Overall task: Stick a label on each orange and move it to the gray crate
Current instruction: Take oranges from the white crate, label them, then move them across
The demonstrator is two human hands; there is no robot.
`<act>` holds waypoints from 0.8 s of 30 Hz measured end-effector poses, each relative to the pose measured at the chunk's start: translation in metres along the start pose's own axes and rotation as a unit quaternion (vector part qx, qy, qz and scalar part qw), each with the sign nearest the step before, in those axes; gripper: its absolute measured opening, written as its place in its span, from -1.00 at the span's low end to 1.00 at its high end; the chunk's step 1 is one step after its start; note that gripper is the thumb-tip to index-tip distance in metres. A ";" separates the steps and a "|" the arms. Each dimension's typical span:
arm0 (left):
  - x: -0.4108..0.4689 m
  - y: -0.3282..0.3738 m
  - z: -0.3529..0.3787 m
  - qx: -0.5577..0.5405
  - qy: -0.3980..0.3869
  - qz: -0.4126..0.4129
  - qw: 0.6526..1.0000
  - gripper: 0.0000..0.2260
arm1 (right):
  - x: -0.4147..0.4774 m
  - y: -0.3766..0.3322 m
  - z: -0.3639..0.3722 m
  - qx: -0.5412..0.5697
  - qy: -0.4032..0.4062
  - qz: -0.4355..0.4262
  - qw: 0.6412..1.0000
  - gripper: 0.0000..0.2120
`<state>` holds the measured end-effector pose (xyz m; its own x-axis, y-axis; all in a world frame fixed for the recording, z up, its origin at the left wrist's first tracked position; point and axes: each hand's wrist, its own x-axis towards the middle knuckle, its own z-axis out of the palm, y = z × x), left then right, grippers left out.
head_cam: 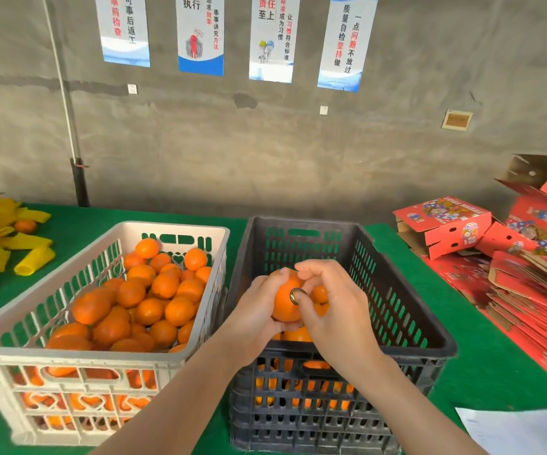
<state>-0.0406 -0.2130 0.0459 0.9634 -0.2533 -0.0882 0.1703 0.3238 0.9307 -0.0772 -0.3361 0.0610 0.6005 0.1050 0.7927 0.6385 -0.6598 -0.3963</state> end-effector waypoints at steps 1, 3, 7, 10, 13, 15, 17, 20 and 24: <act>0.000 -0.001 0.001 0.015 -0.001 0.009 1.000 -0.65 | 0.000 0.001 0.001 -0.012 0.003 -0.012 1.000 -0.62; 0.001 0.000 0.001 0.039 -0.001 0.027 0.999 -0.68 | -0.001 0.001 0.002 -0.023 0.008 -0.030 0.999 -0.63; 0.004 0.000 -0.003 0.088 0.011 0.058 0.994 -0.82 | -0.001 0.004 0.003 -0.038 0.000 -0.015 0.999 -0.56; 0.004 0.000 -0.007 0.082 -0.002 0.042 0.996 -0.81 | 0.006 0.008 -0.003 0.085 -0.083 0.133 0.984 -0.51; 0.004 0.000 -0.008 0.044 -0.043 0.013 0.998 -0.67 | 0.011 0.012 -0.005 0.321 -0.157 0.278 0.892 -0.60; 0.004 -0.001 -0.005 0.022 -0.047 0.002 0.999 -0.61 | 0.007 0.014 -0.005 0.336 -0.163 0.262 0.890 -0.56; 0.006 -0.001 -0.002 0.011 -0.005 -0.014 1.000 -0.62 | 0.002 0.015 -0.001 0.261 -0.188 0.208 0.924 -0.39; 0.015 -0.005 -0.003 0.053 0.046 -0.037 0.997 -0.53 | -0.001 0.023 0.008 0.137 -0.212 0.165 0.954 -0.22; 0.022 -0.006 -0.008 0.194 0.068 -0.007 0.979 -0.51 | 0.020 0.056 0.012 0.038 -0.199 0.118 0.972 -0.27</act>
<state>-0.0186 -0.2135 0.0352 0.9845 -0.1239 -0.1240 0.1178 -0.0565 0.9914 -0.0233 -0.3621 0.0490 0.8631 0.2468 0.4406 0.4856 -0.6456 -0.5895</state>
